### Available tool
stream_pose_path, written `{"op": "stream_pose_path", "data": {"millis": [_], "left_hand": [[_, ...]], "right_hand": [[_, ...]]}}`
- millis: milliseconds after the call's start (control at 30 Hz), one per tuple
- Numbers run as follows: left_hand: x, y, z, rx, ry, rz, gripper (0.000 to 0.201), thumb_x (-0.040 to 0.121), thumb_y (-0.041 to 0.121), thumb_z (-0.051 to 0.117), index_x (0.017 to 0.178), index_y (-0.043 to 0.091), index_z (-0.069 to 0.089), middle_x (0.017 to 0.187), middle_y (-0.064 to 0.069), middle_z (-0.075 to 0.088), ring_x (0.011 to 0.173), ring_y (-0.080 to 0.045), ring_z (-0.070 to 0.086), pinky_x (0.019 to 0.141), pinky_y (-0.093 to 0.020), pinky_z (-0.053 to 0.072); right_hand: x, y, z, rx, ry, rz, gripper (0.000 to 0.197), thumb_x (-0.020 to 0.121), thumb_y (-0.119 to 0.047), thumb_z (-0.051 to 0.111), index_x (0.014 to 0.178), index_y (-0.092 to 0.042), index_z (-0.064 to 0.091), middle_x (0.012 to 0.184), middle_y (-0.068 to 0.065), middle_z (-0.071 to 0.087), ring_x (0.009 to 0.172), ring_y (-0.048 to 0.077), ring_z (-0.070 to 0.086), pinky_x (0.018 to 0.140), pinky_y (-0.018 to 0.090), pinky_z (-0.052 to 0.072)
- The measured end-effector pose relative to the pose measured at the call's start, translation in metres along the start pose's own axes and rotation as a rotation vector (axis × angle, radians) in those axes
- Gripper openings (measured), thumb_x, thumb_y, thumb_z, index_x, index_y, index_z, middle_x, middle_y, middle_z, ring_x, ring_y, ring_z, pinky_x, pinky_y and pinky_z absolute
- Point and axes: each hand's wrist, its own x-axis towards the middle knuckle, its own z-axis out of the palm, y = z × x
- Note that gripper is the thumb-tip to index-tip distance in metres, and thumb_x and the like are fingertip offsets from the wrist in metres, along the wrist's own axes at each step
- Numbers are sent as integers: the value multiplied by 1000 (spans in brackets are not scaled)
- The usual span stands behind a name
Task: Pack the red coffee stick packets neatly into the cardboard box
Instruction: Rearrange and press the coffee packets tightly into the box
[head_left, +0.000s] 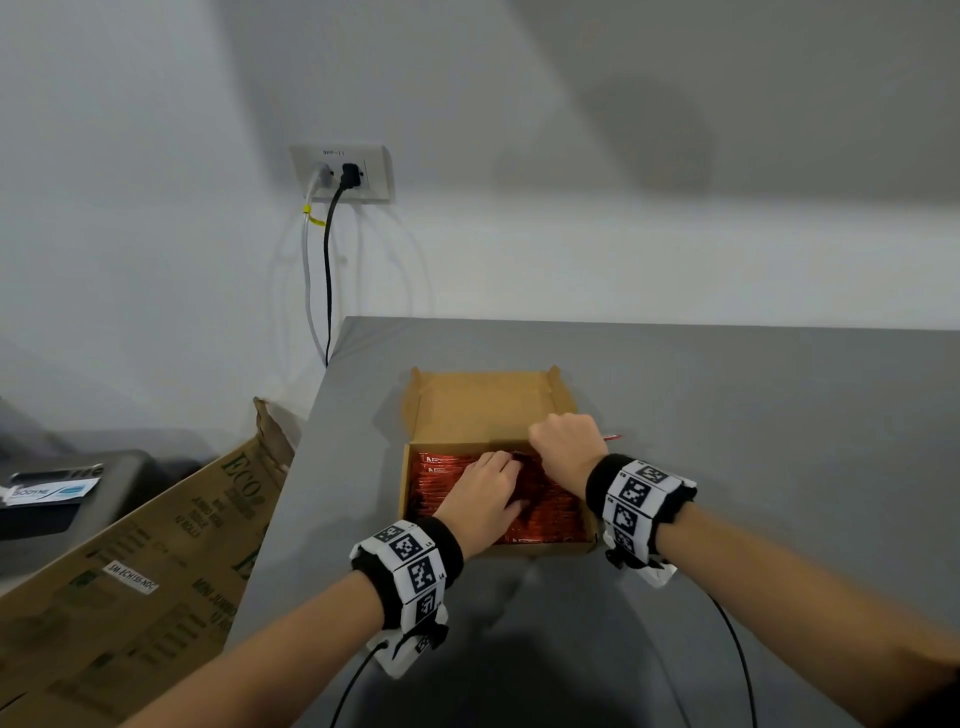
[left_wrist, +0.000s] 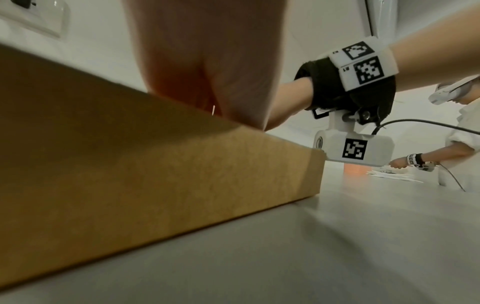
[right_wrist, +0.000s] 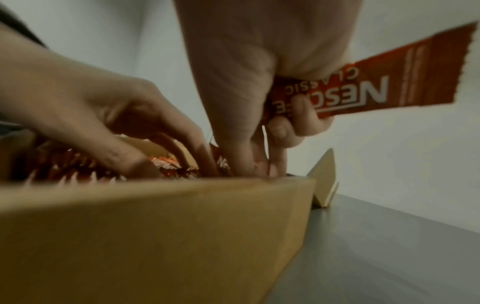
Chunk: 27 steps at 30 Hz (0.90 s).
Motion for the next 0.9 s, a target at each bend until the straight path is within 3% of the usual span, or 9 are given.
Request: {"op": "stream_pose_path", "data": {"millis": [200, 267, 400, 633, 767, 900], "left_hand": [[1, 0, -1, -32, -9, -1, 63, 95, 24, 50, 146, 4, 20, 140, -8, 39, 130, -20, 33, 111, -28, 26], [0, 0, 0, -1, -7, 11, 58, 95, 24, 49, 144, 3, 25, 137, -9, 40, 128, -21, 35, 110, -28, 27], [-1, 1, 1, -15, -4, 17, 35, 93, 20, 50, 123, 4, 42, 127, -10, 46, 119, -23, 42, 105, -29, 32], [-1, 0, -1, 18, -73, 7, 55, 96, 27, 46, 141, 2, 29, 138, -11, 31, 127, -24, 33, 108, -34, 30], [0, 2, 0, 28, -108, -15, 57, 94, 30, 45, 142, 4, 29, 142, -10, 24, 128, -26, 27, 106, -40, 29], [2, 2, 2, 18, -127, -18, 57, 95, 29, 45, 143, 3, 26, 141, -12, 26, 128, -26, 26, 109, -39, 28]], "right_hand": [[3, -5, -6, -19, 37, -27, 19, 93, -4, 42, 101, -8, 60, 106, 10, 64, 99, 30, 61, 71, 34, 41], [1, -6, -6, -41, 29, -36, 20, 93, -3, 41, 100, -7, 60, 105, 11, 64, 99, 31, 61, 69, 33, 40], [4, -7, 0, -65, -18, -69, 22, 94, 0, 39, 101, -7, 59, 105, 11, 64, 98, 31, 62, 72, 36, 44], [7, 7, 2, 35, -4, -27, 14, 90, -6, 48, 101, -6, 58, 108, 14, 62, 100, 34, 59, 74, 36, 45], [7, 9, 7, 94, 60, -13, 14, 90, -17, 52, 99, -10, 60, 104, 11, 63, 96, 32, 61, 71, 35, 45], [10, 12, 12, 193, 55, 0, 18, 90, -14, 50, 99, -13, 66, 103, 10, 65, 95, 31, 61, 73, 35, 47]]}}
